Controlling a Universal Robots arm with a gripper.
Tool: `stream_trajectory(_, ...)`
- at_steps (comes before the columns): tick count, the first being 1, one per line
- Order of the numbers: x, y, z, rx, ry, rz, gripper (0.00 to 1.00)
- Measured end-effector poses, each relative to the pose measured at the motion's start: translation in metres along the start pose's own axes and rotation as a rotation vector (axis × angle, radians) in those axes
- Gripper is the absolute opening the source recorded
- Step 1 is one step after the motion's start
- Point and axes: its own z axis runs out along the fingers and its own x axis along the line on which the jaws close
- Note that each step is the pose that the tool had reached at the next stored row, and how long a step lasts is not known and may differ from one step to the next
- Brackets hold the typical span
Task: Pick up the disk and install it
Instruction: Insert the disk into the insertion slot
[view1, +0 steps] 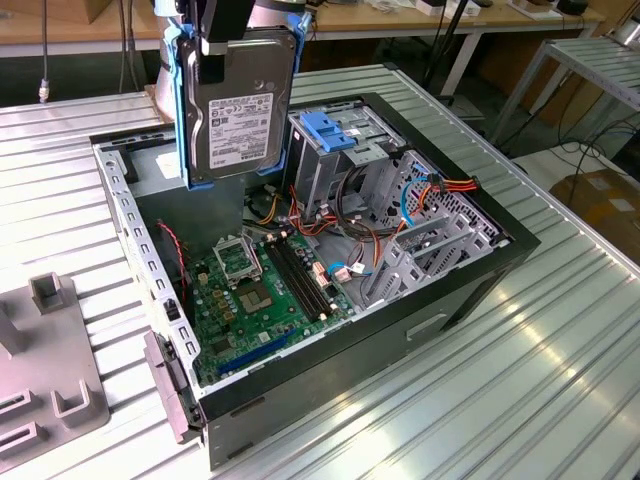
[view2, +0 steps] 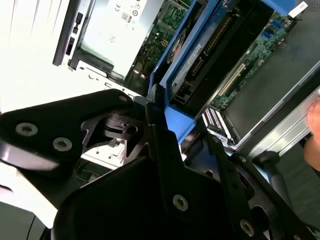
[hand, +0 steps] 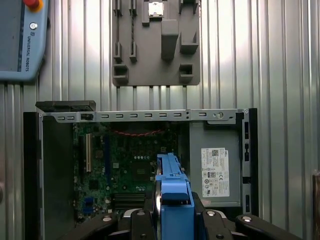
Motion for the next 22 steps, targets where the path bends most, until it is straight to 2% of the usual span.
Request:
stream_trajectory(6,0.0012,-0.0067,0.0,0.0,0.0,0.0,0.37)
stream_trajectory(12,0.0103,-0.0076,0.0009,0.0,0.0,0.0,0.37)
stream_trajectory(22,0.0162,-0.0091,0.0017,0.0,-0.0001,0.0,0.37)
